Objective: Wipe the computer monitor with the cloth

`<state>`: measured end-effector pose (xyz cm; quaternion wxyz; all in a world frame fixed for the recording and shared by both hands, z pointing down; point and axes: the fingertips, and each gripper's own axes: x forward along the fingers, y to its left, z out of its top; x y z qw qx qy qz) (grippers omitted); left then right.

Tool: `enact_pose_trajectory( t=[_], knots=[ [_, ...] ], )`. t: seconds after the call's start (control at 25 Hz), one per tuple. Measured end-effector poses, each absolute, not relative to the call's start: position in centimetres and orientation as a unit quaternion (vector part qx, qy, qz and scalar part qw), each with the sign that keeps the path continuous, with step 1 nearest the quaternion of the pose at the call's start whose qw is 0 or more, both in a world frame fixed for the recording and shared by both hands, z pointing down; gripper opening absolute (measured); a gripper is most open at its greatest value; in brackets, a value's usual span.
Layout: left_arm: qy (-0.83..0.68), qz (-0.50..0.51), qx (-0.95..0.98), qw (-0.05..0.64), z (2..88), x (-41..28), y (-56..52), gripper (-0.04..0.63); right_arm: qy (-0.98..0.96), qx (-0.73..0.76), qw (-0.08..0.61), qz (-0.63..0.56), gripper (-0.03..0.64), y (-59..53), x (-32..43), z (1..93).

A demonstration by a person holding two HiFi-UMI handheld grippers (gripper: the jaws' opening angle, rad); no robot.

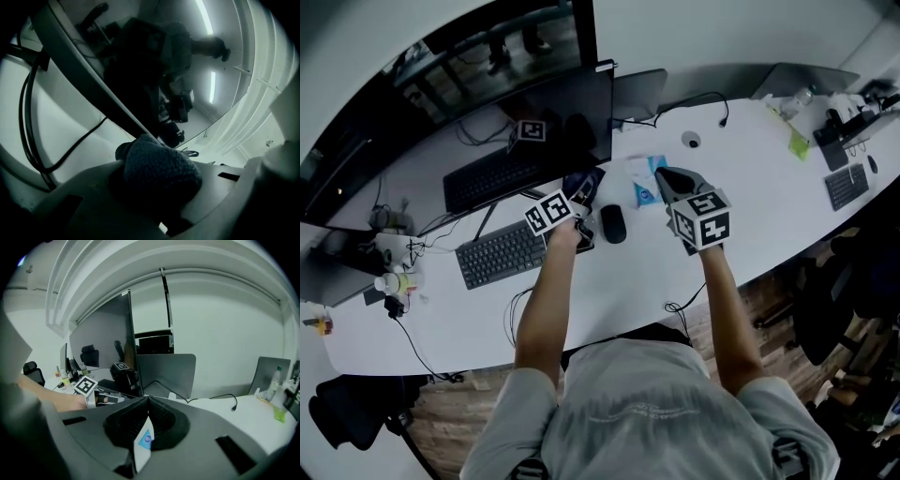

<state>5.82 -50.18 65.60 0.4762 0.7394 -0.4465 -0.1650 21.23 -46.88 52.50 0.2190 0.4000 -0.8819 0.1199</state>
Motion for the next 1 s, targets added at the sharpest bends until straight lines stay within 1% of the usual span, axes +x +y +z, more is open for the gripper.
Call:
enact_pose_trajectory(
  t=[0.4,0.64,1.0],
  knots=[
    [-0.425,-0.183,0.738,0.49,65.5,11.5,-52.5,0.049,-0.88,0.404,0.217,0.126,0.002,-48.3,24.6,53.0],
    [-0.411,-0.255,0.708,0.514,64.7,13.7,-53.7,0.049,-0.877,0.41,0.217,0.126,0.002,-48.5,26.2,53.0],
    [-0.417,-0.345,0.676,0.5,60.1,13.4,-54.5,0.049,-0.873,0.419,0.215,0.128,0.002,-48.3,27.2,52.8]
  ],
)
